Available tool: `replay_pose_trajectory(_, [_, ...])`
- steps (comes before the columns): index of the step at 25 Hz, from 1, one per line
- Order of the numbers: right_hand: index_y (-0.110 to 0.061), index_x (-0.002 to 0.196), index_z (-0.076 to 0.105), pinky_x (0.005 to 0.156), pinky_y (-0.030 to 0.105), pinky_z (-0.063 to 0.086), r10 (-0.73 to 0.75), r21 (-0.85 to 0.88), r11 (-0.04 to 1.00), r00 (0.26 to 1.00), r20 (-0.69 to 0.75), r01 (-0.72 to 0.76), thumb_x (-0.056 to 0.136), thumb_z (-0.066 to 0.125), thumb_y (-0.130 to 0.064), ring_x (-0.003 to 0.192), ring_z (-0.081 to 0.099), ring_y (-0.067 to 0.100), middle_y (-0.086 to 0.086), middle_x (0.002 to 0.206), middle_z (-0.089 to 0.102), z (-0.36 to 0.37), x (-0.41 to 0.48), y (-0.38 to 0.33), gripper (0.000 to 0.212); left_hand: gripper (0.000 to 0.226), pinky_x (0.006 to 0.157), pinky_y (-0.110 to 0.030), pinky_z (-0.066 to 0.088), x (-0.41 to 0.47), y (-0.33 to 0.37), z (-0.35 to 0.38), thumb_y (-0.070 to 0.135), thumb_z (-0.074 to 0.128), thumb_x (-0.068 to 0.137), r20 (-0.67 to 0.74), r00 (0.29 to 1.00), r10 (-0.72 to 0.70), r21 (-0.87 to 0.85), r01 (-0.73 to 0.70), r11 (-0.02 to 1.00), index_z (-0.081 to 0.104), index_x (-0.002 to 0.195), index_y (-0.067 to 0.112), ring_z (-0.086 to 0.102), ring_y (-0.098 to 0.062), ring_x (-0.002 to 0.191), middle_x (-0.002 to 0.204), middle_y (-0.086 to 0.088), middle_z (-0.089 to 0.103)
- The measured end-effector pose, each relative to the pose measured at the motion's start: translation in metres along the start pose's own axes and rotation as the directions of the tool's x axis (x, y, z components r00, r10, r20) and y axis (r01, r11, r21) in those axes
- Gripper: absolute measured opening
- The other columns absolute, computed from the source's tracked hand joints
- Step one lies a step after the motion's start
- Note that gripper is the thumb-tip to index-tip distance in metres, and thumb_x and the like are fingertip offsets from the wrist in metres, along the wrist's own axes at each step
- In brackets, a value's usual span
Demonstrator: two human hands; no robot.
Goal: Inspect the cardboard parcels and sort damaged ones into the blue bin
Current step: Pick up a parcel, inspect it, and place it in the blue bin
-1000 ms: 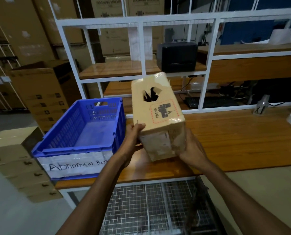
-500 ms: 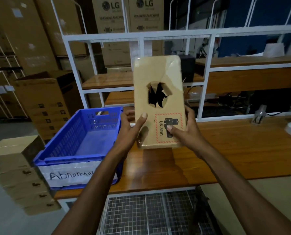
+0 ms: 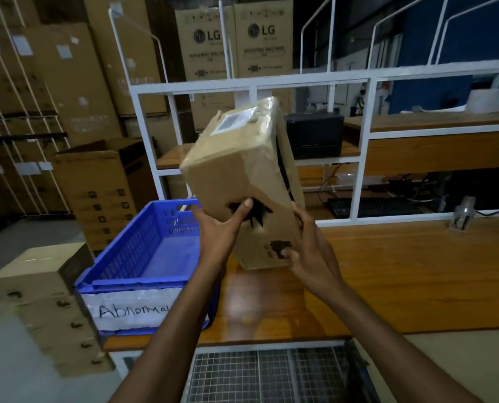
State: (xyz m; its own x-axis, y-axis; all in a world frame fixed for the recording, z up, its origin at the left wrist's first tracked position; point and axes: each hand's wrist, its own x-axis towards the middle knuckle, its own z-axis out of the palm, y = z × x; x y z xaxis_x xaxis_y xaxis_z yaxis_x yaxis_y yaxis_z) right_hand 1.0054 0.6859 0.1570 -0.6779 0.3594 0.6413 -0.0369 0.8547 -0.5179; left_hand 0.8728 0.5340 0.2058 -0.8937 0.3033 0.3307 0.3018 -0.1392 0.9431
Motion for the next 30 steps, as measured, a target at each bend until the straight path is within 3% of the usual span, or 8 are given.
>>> replay_pose_trajectory(4, [-0.034, 0.153, 0.018, 0.096, 0.035, 0.057, 0.089, 0.101, 0.991, 0.996, 0.018, -0.09, 0.087, 0.082, -0.036, 0.128, 0.054, 0.014, -0.001, 0.152, 0.047, 0.005, 0.0, -0.009, 0.092, 0.054, 0.081, -0.031, 0.051, -0.006, -0.011, 0.0, 0.023, 0.081, 0.089, -0.146, 0.982, 0.12, 0.15, -0.098, 0.984, 0.041, 0.126, 0.022, 0.061, -0.004, 0.103, 0.109, 0.015, 0.058])
replay_pose_trajectory(8, [-0.042, 0.136, 0.04, 0.094, 0.043, 0.058, 0.095, 0.458, 0.882, 0.994, 0.056, -0.11, 0.089, 0.064, -0.064, 0.12, 0.061, 0.006, -0.018, 0.135, 0.058, -0.018, 0.024, -0.017, 0.057, 0.046, 0.081, -0.038, 0.057, -0.008, -0.025, -0.004, 0.039, 0.072, 0.086, -0.124, 0.979, 0.161, 0.131, -0.145, 0.981, 0.044, 0.117, 0.022, 0.063, -0.002, 0.097, 0.108, 0.009, 0.062])
replay_pose_trajectory(12, [-0.036, 0.122, 0.059, 0.092, 0.049, 0.056, 0.109, 0.38, 0.924, 0.979, -0.17, -0.037, 0.095, 0.067, -0.051, 0.111, 0.06, 0.006, -0.012, 0.121, 0.062, -0.037, 0.048, -0.007, 0.032, 0.041, 0.084, -0.037, 0.056, -0.006, -0.022, -0.01, 0.035, 0.068, 0.096, -0.094, 0.981, 0.168, 0.085, -0.16, 0.983, 0.042, 0.123, 0.018, 0.063, 0.002, 0.097, 0.114, 0.004, 0.061])
replay_pose_trajectory(15, [-0.04, 0.146, 0.031, 0.102, 0.045, 0.052, 0.247, 0.352, 0.923, 0.942, -0.226, -0.157, 0.064, 0.092, -0.061, 0.128, 0.049, 0.018, 0.0, 0.148, 0.039, -0.044, 0.068, 0.009, 0.104, 0.036, 0.088, -0.036, 0.054, 0.0, -0.012, -0.011, 0.027, 0.064, 0.103, -0.041, 0.986, 0.159, 0.059, -0.157, 0.986, 0.041, 0.13, 0.02, 0.063, 0.003, 0.104, 0.121, 0.004, 0.058])
replay_pose_trajectory(18, [-0.047, 0.161, -0.009, 0.123, 0.054, 0.03, 0.204, 0.406, 0.89, 0.977, 0.055, -0.209, 0.05, 0.093, -0.067, 0.156, 0.016, 0.019, -0.008, 0.172, 0.004, -0.059, 0.083, 0.029, 0.152, 0.07, 0.091, -0.035, 0.059, 0.003, -0.004, -0.014, 0.034, 0.065, 0.088, 0.114, 0.984, 0.137, -0.052, -0.132, 0.99, 0.033, 0.15, 0.029, 0.061, -0.013, 0.121, 0.139, 0.0, 0.051])
replay_pose_trajectory(21, [-0.051, 0.16, -0.01, 0.124, 0.059, 0.027, 0.159, 0.436, 0.876, 0.977, 0.143, -0.207, 0.048, 0.097, -0.066, 0.158, 0.009, 0.013, -0.016, 0.172, 0.002, -0.062, 0.083, 0.042, 0.156, 0.106, 0.101, -0.039, 0.053, -0.001, 0.001, -0.005, 0.063, 0.07, 0.071, 0.192, 0.978, 0.084, 0.014, -0.088, 0.996, 0.013, 0.158, 0.041, 0.054, -0.016, 0.131, 0.15, 0.001, 0.042])
replay_pose_trajectory(25, [-0.044, 0.162, -0.011, 0.126, 0.057, 0.021, 0.134, 0.418, 0.902, 0.99, -0.039, -0.106, 0.051, 0.102, -0.043, 0.157, 0.002, 0.009, -0.016, 0.171, -0.006, -0.051, 0.076, 0.035, 0.158, 0.113, 0.123, -0.067, 0.026, -0.003, 0.004, 0.008, 0.101, 0.06, 0.061, 0.204, 0.978, 0.053, 0.241, -0.103, 0.965, -0.028, 0.13, 0.082, 0.017, -0.029, 0.16, 0.174, 0.012, -0.005])
replay_pose_trajectory(30, [-0.044, 0.162, -0.009, 0.124, 0.051, 0.021, 0.118, 0.438, 0.898, 0.98, -0.16, -0.037, 0.053, 0.098, -0.059, 0.159, 0.003, 0.013, -0.011, 0.172, -0.008, -0.057, 0.075, 0.031, 0.153, 0.116, 0.125, -0.063, 0.024, 0.014, 0.028, 0.009, 0.091, 0.062, 0.073, 0.309, 0.948, 0.077, 0.011, -0.085, 0.996, -0.017, 0.154, 0.065, 0.012, -0.026, 0.162, 0.175, 0.014, -0.013])
